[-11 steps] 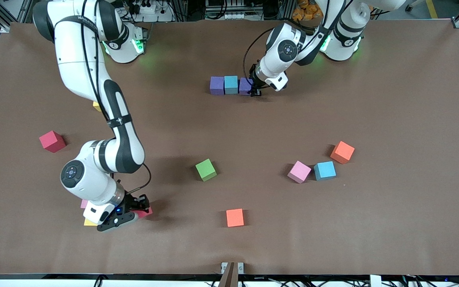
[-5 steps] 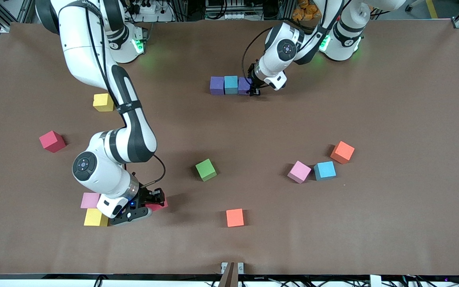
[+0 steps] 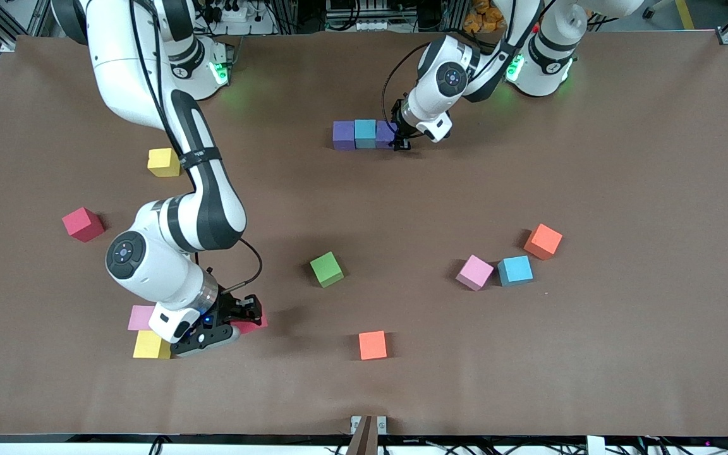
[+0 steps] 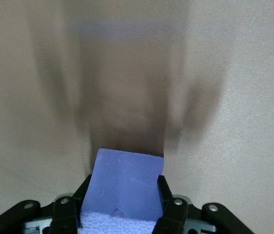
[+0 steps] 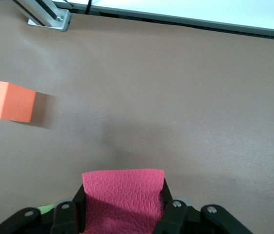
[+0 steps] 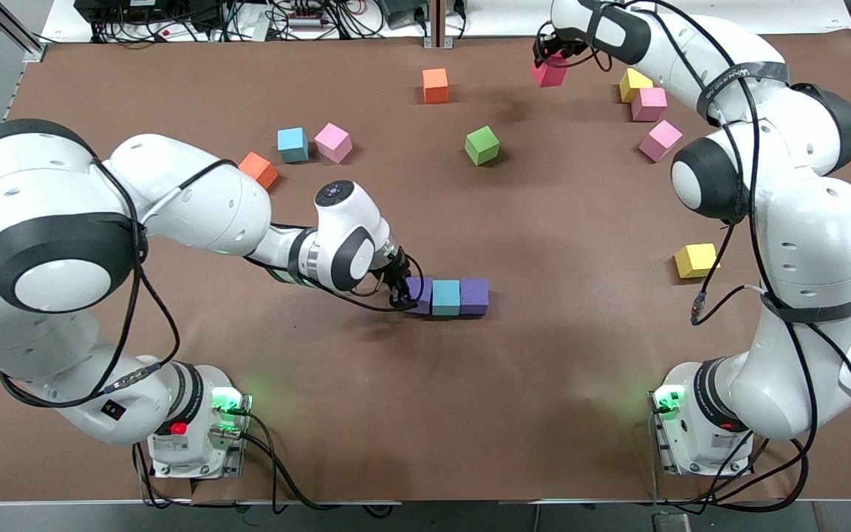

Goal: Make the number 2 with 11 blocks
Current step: 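Carry the red cube with the right gripper toward the cube row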

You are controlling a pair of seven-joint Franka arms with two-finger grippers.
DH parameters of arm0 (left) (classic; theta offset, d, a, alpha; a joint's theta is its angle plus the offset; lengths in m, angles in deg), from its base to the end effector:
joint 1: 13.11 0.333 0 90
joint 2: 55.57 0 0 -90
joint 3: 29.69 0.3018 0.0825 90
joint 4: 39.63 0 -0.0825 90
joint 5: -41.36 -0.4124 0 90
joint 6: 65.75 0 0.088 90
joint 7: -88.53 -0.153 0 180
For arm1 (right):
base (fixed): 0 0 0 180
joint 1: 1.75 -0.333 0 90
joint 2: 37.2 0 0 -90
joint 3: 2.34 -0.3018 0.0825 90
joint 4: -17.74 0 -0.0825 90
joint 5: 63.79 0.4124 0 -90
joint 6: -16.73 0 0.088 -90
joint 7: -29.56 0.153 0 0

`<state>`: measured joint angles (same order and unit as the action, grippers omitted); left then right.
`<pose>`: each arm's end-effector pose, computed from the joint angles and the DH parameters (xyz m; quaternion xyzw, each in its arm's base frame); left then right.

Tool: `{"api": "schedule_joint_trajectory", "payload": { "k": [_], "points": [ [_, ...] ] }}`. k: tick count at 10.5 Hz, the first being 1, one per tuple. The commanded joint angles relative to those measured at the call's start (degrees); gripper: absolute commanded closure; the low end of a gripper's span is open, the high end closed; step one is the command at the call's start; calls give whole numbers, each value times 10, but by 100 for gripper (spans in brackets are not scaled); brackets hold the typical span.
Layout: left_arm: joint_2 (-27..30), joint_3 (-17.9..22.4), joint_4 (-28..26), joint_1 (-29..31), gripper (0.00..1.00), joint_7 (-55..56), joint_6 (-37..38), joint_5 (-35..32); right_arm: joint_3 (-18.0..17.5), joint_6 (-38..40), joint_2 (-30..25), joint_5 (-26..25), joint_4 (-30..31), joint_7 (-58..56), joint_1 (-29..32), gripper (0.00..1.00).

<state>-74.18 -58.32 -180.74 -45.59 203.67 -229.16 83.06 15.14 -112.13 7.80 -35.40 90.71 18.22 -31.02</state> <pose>0.2397 -0.4295 0.1007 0.6593 0.7272 -0.1889 0.0300 0.7579 0.2423 0.2547 -0.9805 -0.1204 -0.1120 0.1075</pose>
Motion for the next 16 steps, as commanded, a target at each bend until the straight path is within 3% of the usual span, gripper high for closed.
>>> {"api": "schedule_joint_trajectory", "payload": {
  "k": [1, 6, 11, 14, 16],
  "points": [
    [-16, -4, 16, -6, 0, 4, -11, 18, 2, 4, -18, 5, 14, 28, -16, 74],
    [-13, -4, 15, -5, 0, 5, -9, 19, 12, 40, -37, 1, 14, 144, -57, 74],
    [13, -24, 8, -8, 0, 6, -4, 19, 22, 129, -91, -49, 17, 195, -78, 74],
    [36, -35, 4, -5, 0, 3, 10, 19, 88, 171, -108, -49, 18, 237, -141, 74],
    [68, -30, 6, 5, 0, 0, 72, 11, 98, 193, -124, -49, 21, 251, -155, 74]
  ]
}}
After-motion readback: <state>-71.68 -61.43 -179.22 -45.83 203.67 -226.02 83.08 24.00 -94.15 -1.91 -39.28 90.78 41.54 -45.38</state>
